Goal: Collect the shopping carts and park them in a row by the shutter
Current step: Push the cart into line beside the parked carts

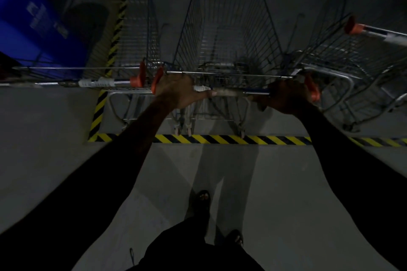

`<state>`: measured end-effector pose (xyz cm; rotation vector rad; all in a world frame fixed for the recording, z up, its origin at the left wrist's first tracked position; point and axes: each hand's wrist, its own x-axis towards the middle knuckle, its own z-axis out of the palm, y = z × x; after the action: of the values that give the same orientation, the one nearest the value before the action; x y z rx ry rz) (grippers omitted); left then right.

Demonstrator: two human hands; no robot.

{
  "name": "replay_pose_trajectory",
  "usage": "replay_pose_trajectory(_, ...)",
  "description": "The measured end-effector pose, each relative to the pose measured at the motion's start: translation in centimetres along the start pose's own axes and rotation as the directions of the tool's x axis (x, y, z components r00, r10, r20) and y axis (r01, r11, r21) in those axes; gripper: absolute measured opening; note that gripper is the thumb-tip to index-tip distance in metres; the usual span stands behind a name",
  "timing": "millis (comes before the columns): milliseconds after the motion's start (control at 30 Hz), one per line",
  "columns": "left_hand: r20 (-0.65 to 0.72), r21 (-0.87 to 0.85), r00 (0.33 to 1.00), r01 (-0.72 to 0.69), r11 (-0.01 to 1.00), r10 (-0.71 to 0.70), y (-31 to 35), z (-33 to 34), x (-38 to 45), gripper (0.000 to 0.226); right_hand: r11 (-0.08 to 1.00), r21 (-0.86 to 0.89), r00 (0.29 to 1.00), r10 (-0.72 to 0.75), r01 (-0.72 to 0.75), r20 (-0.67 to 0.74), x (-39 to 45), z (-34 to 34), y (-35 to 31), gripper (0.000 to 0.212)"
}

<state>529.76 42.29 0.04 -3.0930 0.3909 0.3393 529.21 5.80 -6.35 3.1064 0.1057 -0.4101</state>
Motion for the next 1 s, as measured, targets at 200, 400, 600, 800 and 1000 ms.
replay_pose_trajectory(200,-0.045,-0.073,0.999,-0.005,0.997,0.002,0.0,0.8,0.1,0.097,0.999,0.032,0.997,-0.005,0.003,0.071,-0.8,-2.4,-1.5,0.09)
replay_pose_trajectory(400,-0.031,-0.073,1.0,0.005,0.997,-0.007,0.8,0.5,0.1,0.1,0.991,0.133,0.995,0.019,-0.032,0.098,-2.1,-4.7,-2.0,0.107)
replay_pose_trajectory(600,0.032,-0.031,0.999,0.017,0.999,-0.016,1.7,-0.5,0.1,0.096,0.993,0.114,0.997,0.026,-0.034,0.072,-3.9,-6.9,-2.8,0.083)
replay_pose_trajectory(800,0.018,-0.068,0.999,0.027,0.997,-0.026,1.2,0.2,0.4,0.097,0.999,-0.039,0.999,0.021,-0.019,0.045,-4.1,-6.7,-2.8,0.09)
replay_pose_trajectory(1000,-0.003,-0.03,1.0,-0.014,0.999,0.014,1.0,1.0,0.8,0.094,0.979,0.195,0.994,-0.043,0.061,-0.096,-4.6,-5.5,-1.9,0.102)
